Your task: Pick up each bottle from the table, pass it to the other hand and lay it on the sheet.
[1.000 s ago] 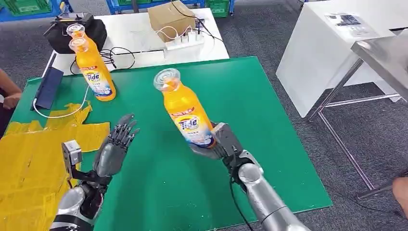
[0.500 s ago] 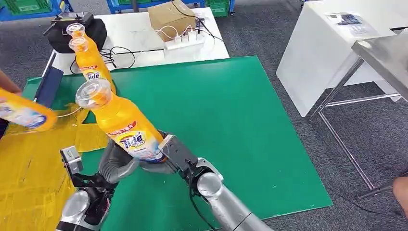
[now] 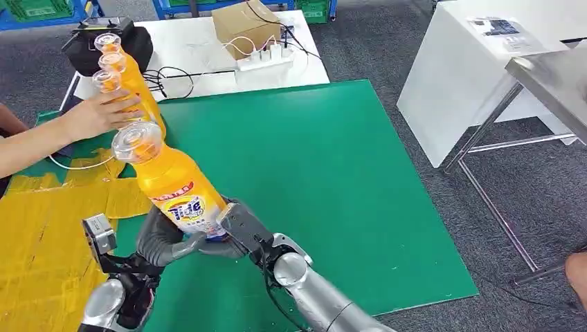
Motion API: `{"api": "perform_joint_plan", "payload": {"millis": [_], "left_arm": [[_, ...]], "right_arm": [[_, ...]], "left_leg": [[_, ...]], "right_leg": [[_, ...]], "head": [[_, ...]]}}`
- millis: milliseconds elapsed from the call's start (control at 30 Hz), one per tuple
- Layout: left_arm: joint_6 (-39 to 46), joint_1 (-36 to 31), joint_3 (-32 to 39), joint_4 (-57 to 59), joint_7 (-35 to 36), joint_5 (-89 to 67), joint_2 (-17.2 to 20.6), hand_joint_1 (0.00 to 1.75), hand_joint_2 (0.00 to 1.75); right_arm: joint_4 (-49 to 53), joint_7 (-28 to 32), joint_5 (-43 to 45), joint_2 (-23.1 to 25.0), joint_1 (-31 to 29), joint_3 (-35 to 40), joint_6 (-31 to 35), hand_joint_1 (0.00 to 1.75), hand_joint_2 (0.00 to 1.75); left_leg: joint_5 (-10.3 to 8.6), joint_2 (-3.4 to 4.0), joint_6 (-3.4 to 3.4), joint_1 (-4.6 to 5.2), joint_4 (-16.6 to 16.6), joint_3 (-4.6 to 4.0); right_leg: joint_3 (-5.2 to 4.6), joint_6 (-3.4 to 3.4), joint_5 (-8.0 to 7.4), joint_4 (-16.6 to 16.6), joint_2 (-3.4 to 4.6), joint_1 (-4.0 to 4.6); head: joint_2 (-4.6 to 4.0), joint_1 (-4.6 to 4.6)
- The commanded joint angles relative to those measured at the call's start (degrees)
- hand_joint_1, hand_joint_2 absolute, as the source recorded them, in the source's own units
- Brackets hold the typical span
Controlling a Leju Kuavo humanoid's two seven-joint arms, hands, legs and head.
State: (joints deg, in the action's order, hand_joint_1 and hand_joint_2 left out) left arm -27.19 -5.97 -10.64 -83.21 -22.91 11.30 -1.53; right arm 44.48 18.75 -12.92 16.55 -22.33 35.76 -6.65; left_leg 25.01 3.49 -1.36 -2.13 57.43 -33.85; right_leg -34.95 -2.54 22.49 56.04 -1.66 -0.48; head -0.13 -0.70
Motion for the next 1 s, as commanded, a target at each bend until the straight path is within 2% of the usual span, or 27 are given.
{"api": "perform_joint_plan", "payload": {"millis": [33, 200, 267, 300, 367, 600, 633, 667, 767, 800, 867, 967, 1000], "left_arm": [[-0.8, -5.0, -3.3, 2.8, -0.3, 0.1, -0.8, 1.75, 1.75], [-1.4, -5.3, -3.9, 3.2, -0.9, -0.4, -0.5, 1.75, 1.75], [-1.8, -5.3, -3.8, 3.5, -1.2, -0.3, -0.5, 1.75, 1.75], [-2.0, -5.4, -3.8, 3.6, -1.3, -0.3, -0.5, 1.75, 1.75], [-2.2, -5.2, -3.8, 3.7, -1.5, -0.3, -0.5, 1.75, 1.75], [-2.1, -5.0, -3.7, 3.2, -2.2, -1.0, -0.3, 1.75, 1.75], [-1.5, -4.8, -3.4, 3.0, -2.6, -1.6, -0.2, 1.75, 1.75], [0.6, -4.3, -2.8, 2.1, -3.7, -4.3, 0.2, 1.75, 1.75], [11.6, -3.6, -0.1, -0.2, -6.5, -16.7, 1.7, 1.75, 1.75], [15.7, -3.0, 2.2, -0.3, -7.1, -20.9, 2.5, 1.75, 1.75], [27.9, -2.0, 7.8, 0.8, -6.8, -34.9, 4.4, 1.75, 1.75], [47.5, -1.0, 14.2, 7.8, -4.5, -58.7, 7.9, 1.75, 1.75], [49.8, -0.7, 15.8, 10.6, -2.2, -63.0, 9.2, 1.75, 1.75]], "right_arm": [[-7.8, -0.9, -1.4, 0.5, -0.7, 7.2, -0.3, 1.75, 1.75], [-7.5, -1.1, -1.8, 0.3, -1.4, 8.4, -0.3, 1.75, 1.75], [-7.6, -1.2, -1.9, 0.1, -1.4, 8.7, -0.1, 1.75, 1.75], [-7.6, -1.1, -1.8, 0.0, -1.4, 8.8, 0.0, 1.75, 1.75], [-7.4, -1.1, -1.7, -0.3, -1.3, 8.9, 0.3, 1.75, 1.75], [-6.6, -1.1, -1.7, -0.8, -1.3, 8.6, 1.0, 1.75, 1.75], [-5.8, -1.0, -1.8, -1.3, -1.4, 8.4, 1.6, 1.55, 1.75], [-3.7, -0.5, -2.2, -2.1, -1.2, 7.4, 3.2, 0.00, 1.75], [4.0, 0.2, -2.8, -6.3, -0.5, 5.0, 5.0, 0.00, 1.75], [10.0, 0.1, -3.2, -8.9, 0.9, 2.7, 5.3, 0.00, 0.00], [20.4, -1.3, -3.9, -13.5, 4.0, -1.9, 5.2, 0.00, 0.00], [29.6, -0.8, -4.3, -18.7, 7.4, -7.2, 3.4, 0.00, 0.00], [31.3, -0.2, -3.9, -20.1, 7.9, -8.3, 3.0, 0.00, 0.00]], "left_leg": [[0.01, -0.50, 0.16, 0.02, -0.1, 0.16], [0.05, -0.66, 0.22, 0.03, 0.0, 0.22], [0.00, -0.42, 0.12, 0.00, 0.0, 0.09], [0.03, -0.64, 0.20, 0.02, 0.0, 0.21], [-0.01, -0.34, 0.10, 0.01, 0.0, 0.06], [0.02, -0.64, 0.20, 0.03, 0.0, 0.19], [-0.01, -0.37, 0.10, -0.02, 0.0, 0.05], [0.02, -0.62, 0.19, 0.03, 0.0, 0.16], [0.00, -0.48, 0.15, 0.03, 0.0, 0.06], [0.02, -0.64, 0.21, 0.04, 0.0, 0.10], [0.00, -0.45, 0.15, 0.03, 0.0, 0.04], [0.04, -0.48, 0.23, 0.09, -0.1, 0.15], [0.07, -0.47, 0.26, 0.12, -0.1, 0.27]], "right_leg": [[0.24, 0.06, 0.11, 0.0, -0.18, -0.03], [0.31, 0.09, 0.18, 0.0, -0.21, -0.04], [0.16, 0.05, 0.09, 0.0, -0.17, 0.00], [0.30, 0.08, 0.17, 0.0, -0.24, -0.03], [0.11, 0.04, 0.06, 0.0, -0.15, -0.01], [0.28, 0.08, 0.15, 0.0, -0.24, -0.04], [0.12, 0.05, 0.07, 0.0, -0.16, 0.02], [0.25, 0.07, 0.15, 0.0, -0.24, -0.03], [0.13, 0.05, 0.10, 0.0, -0.20, -0.03], [0.20, 0.06, 0.15, 0.0, -0.24, -0.05], [0.12, 0.03, 0.08, 0.0, -0.18, -0.03], [0.24, 0.05, 0.10, 0.0, -0.07, -0.10], [0.33, 0.09, 0.13, 0.0, 0.04, -0.14]], "head": [[0.00, 0.00], [0.00, 0.00], [0.00, 0.00], [0.00, 0.00], [0.00, 0.00], [0.00, 0.00], [0.00, 0.00], [0.00, 0.00], [0.00, 0.00], [0.00, -0.02], [0.00, -0.02], [0.00, -0.02], [0.00, -0.02]]}}
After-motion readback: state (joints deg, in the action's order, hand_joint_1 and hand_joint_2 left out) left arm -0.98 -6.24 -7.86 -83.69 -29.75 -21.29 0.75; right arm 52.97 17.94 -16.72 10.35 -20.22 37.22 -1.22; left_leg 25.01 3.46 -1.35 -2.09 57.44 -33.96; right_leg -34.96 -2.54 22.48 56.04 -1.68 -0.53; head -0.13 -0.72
